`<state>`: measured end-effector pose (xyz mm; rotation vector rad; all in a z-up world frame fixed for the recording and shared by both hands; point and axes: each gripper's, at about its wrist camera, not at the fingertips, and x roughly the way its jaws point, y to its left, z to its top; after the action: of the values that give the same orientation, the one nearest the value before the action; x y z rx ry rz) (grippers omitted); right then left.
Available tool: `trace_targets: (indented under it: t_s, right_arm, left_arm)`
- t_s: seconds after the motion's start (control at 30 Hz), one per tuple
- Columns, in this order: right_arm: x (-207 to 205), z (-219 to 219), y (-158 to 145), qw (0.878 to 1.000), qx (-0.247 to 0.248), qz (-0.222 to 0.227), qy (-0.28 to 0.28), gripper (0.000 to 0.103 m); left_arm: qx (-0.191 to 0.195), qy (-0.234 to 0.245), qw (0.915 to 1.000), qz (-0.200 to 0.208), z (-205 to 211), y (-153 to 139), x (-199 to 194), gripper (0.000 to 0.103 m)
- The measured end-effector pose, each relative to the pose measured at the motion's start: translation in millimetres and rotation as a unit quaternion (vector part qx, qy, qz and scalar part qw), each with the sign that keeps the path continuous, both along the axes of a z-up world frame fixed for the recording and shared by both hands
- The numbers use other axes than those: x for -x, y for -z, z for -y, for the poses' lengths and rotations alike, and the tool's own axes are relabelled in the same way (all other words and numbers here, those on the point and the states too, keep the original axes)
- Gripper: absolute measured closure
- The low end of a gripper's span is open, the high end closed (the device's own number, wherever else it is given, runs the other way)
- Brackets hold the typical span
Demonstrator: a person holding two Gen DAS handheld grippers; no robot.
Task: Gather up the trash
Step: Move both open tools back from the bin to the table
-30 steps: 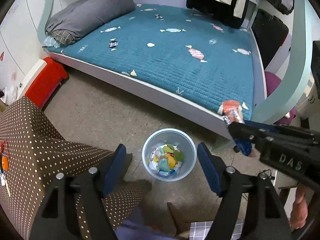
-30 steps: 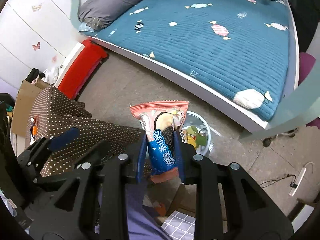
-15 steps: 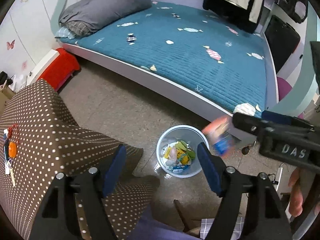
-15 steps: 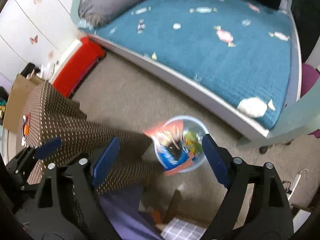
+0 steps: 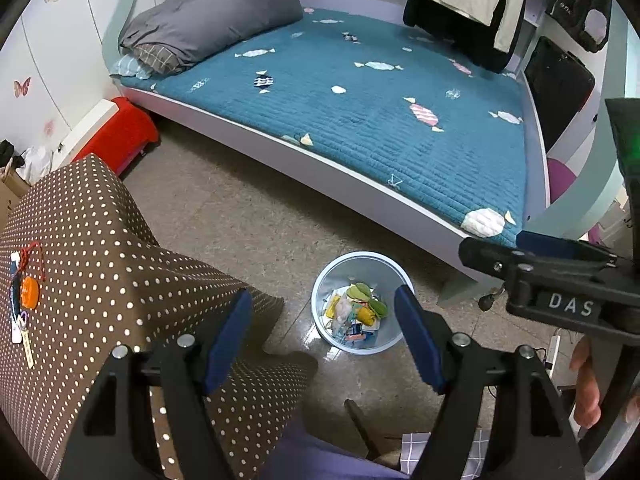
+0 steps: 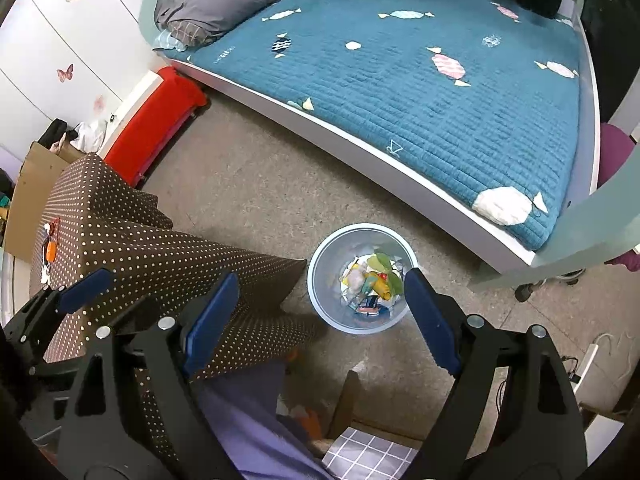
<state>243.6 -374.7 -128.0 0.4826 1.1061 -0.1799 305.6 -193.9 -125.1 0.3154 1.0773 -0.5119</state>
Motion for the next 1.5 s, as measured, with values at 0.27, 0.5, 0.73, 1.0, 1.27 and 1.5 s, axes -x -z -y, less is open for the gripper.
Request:
trace_targets:
  t_s: [0.27, 0.5, 0.73, 1.0, 1.27, 1.5]
  right_arm:
    - [-3, -20, -19, 1.000, 0.001, 0.016, -0.017, 0.020]
    - [-15, -50, -33, 0.999, 0.013, 0.025, -0.043, 0.020]
    - [-29, -89, -45, 0.996, 0.020, 0.035, -0.079, 0.020]
    - [-48, -146, -55, 0.990, 0.032, 0.041, -0.130, 0.020]
    - [-65, -204, -63, 0.981, 0.040, 0.046, -0.183, 0.020]
    - [-84, -257, -65, 0.971, 0.040, 0.046, -0.232, 0.020]
  left_arm:
    - [0.017, -0.016, 0.9997, 0.011, -21, -19, 3, 0.031]
    - [0.027, -0.046, 0.9984, 0.018, -55, -32, 0, 0.031]
    - [0.036, -0.082, 0.9957, 0.024, -102, -43, -5, 0.031]
    - [0.041, -0.126, 0.9908, 0.026, -161, -48, -12, 0.031]
    - [0.046, -0.178, 0.9826, 0.027, -224, -50, -18, 0.031]
    - [0.047, -0.219, 0.9744, 0.019, -274, -47, -24, 0.031]
